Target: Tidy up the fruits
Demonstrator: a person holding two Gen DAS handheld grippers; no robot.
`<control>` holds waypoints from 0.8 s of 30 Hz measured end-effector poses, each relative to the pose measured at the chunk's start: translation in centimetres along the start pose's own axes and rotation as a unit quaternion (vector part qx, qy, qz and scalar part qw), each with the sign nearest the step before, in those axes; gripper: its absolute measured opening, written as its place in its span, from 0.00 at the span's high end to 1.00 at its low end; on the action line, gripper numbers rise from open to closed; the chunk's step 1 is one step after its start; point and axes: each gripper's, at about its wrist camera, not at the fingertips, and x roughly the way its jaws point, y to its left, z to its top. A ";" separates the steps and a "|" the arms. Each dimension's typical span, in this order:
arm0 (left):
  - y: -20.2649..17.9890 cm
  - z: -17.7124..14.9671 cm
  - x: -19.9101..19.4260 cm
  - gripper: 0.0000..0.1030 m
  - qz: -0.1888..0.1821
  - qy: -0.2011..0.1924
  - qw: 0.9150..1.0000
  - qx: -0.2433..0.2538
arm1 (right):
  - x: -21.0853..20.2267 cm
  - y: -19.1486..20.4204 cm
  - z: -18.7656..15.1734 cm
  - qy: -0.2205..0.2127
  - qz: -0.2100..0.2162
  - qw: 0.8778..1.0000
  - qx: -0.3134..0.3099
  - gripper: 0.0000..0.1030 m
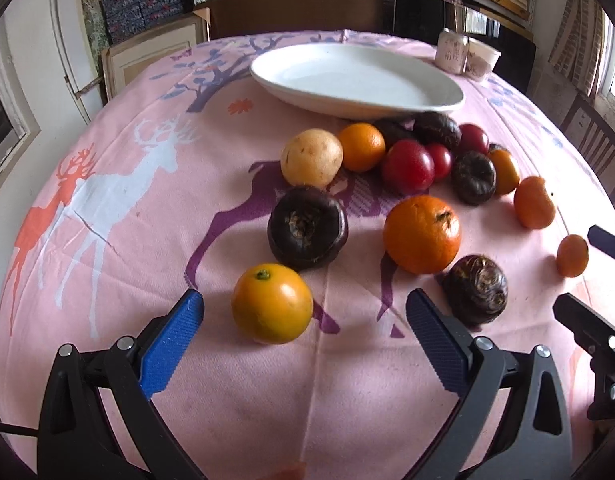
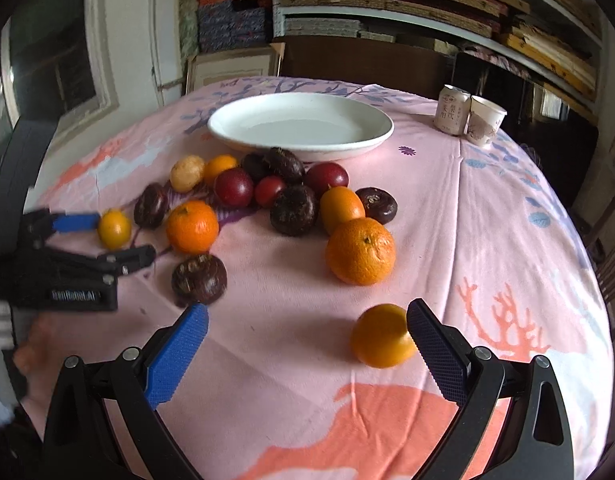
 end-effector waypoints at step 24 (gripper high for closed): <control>2.4 0.5 0.4 0.05 -0.080 0.004 0.996 0.028 | 2.5 -6.5 -0.8 0.054 0.101 0.990 0.079 0.40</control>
